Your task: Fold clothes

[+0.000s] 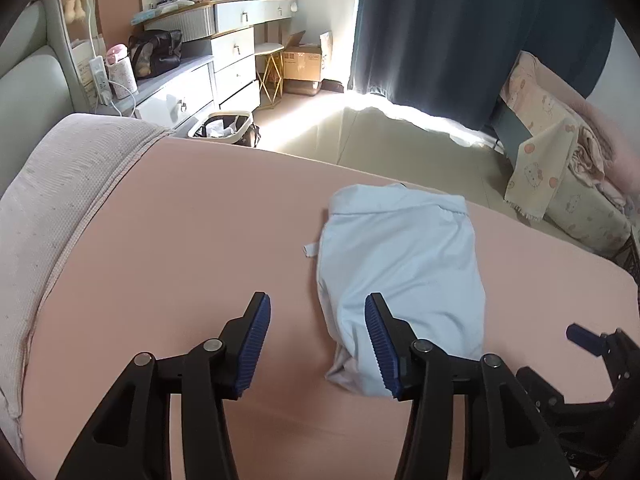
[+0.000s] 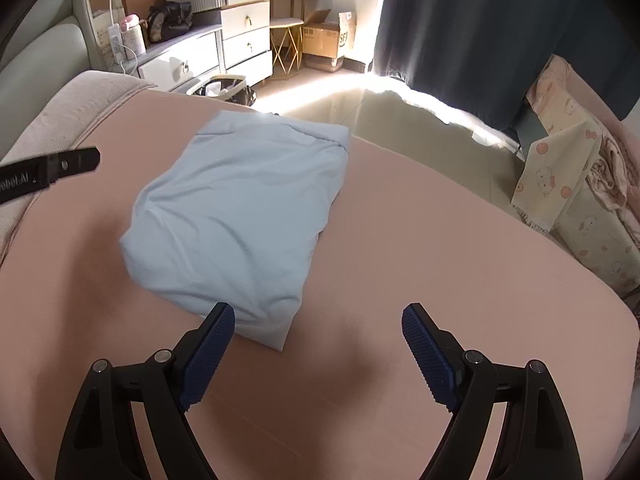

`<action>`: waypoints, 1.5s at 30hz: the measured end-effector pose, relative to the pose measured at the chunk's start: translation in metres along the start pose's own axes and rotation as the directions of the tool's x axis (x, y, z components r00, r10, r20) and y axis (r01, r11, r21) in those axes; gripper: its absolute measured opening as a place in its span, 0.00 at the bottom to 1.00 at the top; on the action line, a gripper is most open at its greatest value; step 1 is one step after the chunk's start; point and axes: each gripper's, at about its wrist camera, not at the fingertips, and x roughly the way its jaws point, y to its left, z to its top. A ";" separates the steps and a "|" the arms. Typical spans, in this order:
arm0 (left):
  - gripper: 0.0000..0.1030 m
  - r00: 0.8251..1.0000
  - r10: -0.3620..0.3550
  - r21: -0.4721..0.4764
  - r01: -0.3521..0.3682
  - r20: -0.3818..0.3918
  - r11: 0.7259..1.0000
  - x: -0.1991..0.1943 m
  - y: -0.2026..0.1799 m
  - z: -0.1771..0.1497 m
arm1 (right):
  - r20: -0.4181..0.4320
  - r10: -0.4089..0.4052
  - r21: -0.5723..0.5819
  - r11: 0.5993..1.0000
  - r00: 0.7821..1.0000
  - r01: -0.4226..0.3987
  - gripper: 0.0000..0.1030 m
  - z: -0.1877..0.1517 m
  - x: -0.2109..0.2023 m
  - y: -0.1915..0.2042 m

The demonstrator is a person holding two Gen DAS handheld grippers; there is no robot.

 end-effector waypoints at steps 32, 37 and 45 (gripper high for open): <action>0.84 0.994 0.111 0.123 -0.113 0.023 0.986 -0.088 -0.102 -0.079 | 0.108 0.079 0.029 0.996 0.991 -0.082 0.84 -0.042 -0.130 -0.028; 0.84 0.990 0.136 0.164 -0.141 0.041 0.976 -0.100 -0.118 -0.079 | 0.131 0.097 0.006 0.995 0.987 -0.099 0.84 -0.040 -0.143 -0.033; 0.84 0.995 0.075 0.177 -0.085 0.061 0.981 -0.114 -0.141 -0.070 | 0.154 0.105 0.017 0.994 0.982 -0.109 0.86 -0.038 -0.159 -0.044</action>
